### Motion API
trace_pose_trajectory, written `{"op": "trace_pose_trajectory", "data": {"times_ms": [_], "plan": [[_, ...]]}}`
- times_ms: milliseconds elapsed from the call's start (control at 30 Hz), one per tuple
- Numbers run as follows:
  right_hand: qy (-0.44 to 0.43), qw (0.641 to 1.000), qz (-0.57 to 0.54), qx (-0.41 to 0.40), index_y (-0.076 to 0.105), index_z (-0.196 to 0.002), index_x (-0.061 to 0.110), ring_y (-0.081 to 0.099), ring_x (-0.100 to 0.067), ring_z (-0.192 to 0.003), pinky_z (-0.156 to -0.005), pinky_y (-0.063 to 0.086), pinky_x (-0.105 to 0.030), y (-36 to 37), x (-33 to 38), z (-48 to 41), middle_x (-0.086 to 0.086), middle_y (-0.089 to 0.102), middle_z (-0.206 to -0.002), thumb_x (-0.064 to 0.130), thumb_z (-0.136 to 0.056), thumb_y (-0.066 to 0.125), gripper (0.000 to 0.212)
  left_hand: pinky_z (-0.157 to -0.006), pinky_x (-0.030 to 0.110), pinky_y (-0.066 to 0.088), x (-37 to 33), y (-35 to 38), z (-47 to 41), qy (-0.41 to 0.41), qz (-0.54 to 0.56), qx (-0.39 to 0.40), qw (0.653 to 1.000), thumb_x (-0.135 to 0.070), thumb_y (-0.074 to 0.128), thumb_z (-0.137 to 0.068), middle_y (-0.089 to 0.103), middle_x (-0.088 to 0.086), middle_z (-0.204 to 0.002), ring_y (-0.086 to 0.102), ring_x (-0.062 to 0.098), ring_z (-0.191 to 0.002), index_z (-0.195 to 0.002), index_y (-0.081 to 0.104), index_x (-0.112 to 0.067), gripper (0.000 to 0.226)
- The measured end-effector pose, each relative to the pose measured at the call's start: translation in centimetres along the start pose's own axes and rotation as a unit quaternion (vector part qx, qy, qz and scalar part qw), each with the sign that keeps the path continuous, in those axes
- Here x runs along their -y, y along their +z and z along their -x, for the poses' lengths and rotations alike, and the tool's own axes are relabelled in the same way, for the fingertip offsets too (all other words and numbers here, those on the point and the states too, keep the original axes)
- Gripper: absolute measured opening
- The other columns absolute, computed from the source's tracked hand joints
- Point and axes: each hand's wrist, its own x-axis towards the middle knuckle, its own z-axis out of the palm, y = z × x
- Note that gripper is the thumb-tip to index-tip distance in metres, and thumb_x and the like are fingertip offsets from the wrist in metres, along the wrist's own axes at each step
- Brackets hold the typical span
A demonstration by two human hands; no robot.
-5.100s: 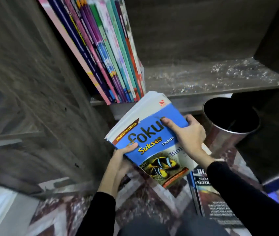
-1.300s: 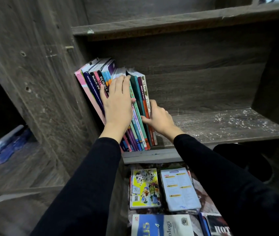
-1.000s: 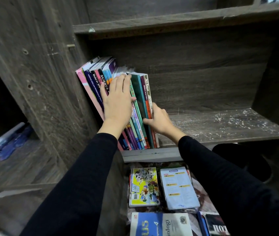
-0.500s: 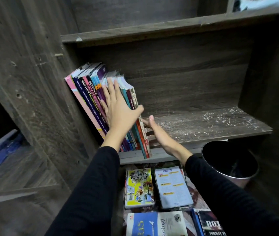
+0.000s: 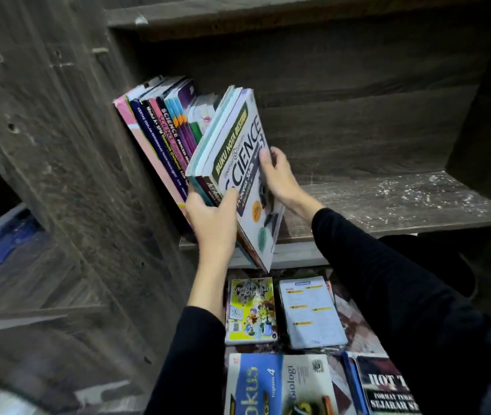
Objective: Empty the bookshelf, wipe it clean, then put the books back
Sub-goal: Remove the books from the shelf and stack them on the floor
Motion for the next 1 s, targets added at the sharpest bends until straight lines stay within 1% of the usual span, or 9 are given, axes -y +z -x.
{"op": "trace_pose_trajectory", "data": {"times_ms": [133, 200, 367, 467, 533, 600, 767, 900, 1000], "plan": [[0.003, 1.0, 0.015, 0.006, 0.047, -0.125, 0.026, 0.053, -0.012, -0.115, -0.101, 0.04, -0.036, -0.2, 1.0, 0.0, 0.01, 0.056, -0.119, 0.075, -0.086, 0.033, 0.065, -0.056, 0.021, 0.047, -0.1, -0.4, 0.3, -0.077, 0.147, -0.071, 0.984, 0.018, 0.056, -0.064, 0.061, -0.007, -0.069, 0.056, 0.003, -0.057, -0.076, 0.052, -0.011, 0.032], [0.013, 1.0, -0.006, 0.018, 0.049, -0.109, 0.025, 0.058, -0.01, -0.104, -0.096, 0.044, -0.033, -0.3, 1.3, 0.4, 0.011, 0.06, -0.107, 0.069, -0.087, 0.041, 0.05, -0.054, 0.021, 0.045, 0.3, -0.8, 0.4, -0.105, 0.172, -0.096, 0.975, 0.023, 0.051, -0.065, 0.055, -0.002, -0.075, 0.054, 0.007, -0.06, -0.074, 0.044, -0.013, 0.038], [0.004, 0.999, 0.001, 0.053, 0.046, -0.113, 0.003, 0.056, -0.02, -0.089, -0.084, 0.048, -0.053, -1.5, 1.6, 0.3, -0.004, 0.061, -0.102, 0.07, -0.076, 0.052, 0.077, -0.05, 0.015, 0.046, 1.3, -2.3, 0.4, -0.11, 0.221, -0.082, 0.966, 0.018, 0.055, -0.06, 0.053, 0.001, -0.082, 0.058, 0.002, -0.057, -0.08, 0.041, -0.013, 0.04], [-0.006, 0.998, -0.053, 0.029, 0.051, -0.109, 0.004, 0.066, -0.009, -0.079, -0.078, 0.056, -0.043, -1.0, 1.1, 0.4, -0.005, 0.066, -0.102, 0.055, -0.083, 0.061, 0.058, -0.06, 0.024, 0.055, 1.8, -2.3, 0.4, -0.056, 0.194, -0.032, 0.979, 0.008, 0.06, -0.058, 0.065, -0.004, -0.073, 0.064, 0.006, -0.064, -0.084, 0.054, -0.009, 0.032], [0.001, 0.996, -0.086, 0.015, 0.058, -0.108, -0.002, 0.07, -0.007, -0.078, -0.071, 0.058, -0.029, -0.5, 0.8, 0.6, -0.007, 0.071, -0.1, 0.06, -0.074, 0.069, 0.071, -0.078, 0.035, 0.058, 1.8, -2.1, 0.5, -0.056, 0.182, -0.025, 0.981, 0.009, 0.073, -0.067, 0.068, 0.002, -0.089, 0.068, 0.015, -0.082, -0.103, 0.057, -0.003, 0.041], [0.012, 0.996, -0.084, -0.007, 0.062, -0.104, 0.0, 0.071, -0.017, -0.087, -0.081, 0.058, -0.037, -0.4, 0.2, 0.7, -0.007, 0.073, -0.097, 0.075, -0.055, 0.071, 0.09, -0.085, 0.037, 0.056, 1.4, -1.9, 0.6, -0.087, 0.17, -0.042, 0.981, 0.0, 0.078, -0.069, 0.066, 0.009, -0.106, 0.067, 0.02, -0.096, -0.12, 0.051, 0.003, 0.057], [-0.001, 0.996, -0.057, -0.073, 0.066, -0.086, 0.019, 0.071, -0.014, -0.085, -0.083, 0.057, -0.041, -1.0, -0.3, 2.2, 0.001, 0.074, -0.087, 0.083, -0.048, 0.068, 0.074, -0.084, 0.042, 0.056, 1.2, -2.4, 0.1, -0.132, 0.204, -0.076, 0.967, -0.007, 0.08, -0.071, 0.065, 0.01, -0.108, 0.067, 0.022, -0.098, -0.116, 0.049, -0.006, 0.055], [-0.043, 0.983, 0.004, -0.178, 0.061, -0.076, 0.023, 0.063, -0.004, -0.072, -0.068, 0.05, -0.027, -2.1, 1.1, 5.2, 0.011, 0.067, -0.074, 0.072, -0.064, 0.069, 0.052, -0.078, 0.046, 0.057, 1.0, -3.9, 0.1, -0.118, 0.276, 0.026, 0.953, -0.006, 0.074, -0.071, 0.071, 0.012, -0.1, 0.069, 0.028, -0.092, -0.112, 0.06, -0.002, 0.044], [-0.056, 0.973, 0.045, -0.221, 0.056, -0.073, 0.021, 0.057, -0.003, -0.068, -0.066, 0.045, -0.027, -2.9, 1.5, 8.1, 0.012, 0.061, -0.068, 0.075, -0.063, 0.065, 0.055, -0.068, 0.038, 0.058, 1.5, -5.0, 0.5, -0.157, 0.309, 0.119, 0.93, -0.005, 0.07, -0.07, 0.074, 0.008, -0.09, 0.071, 0.023, -0.083, -0.1, 0.065, -0.006, 0.031]]}}
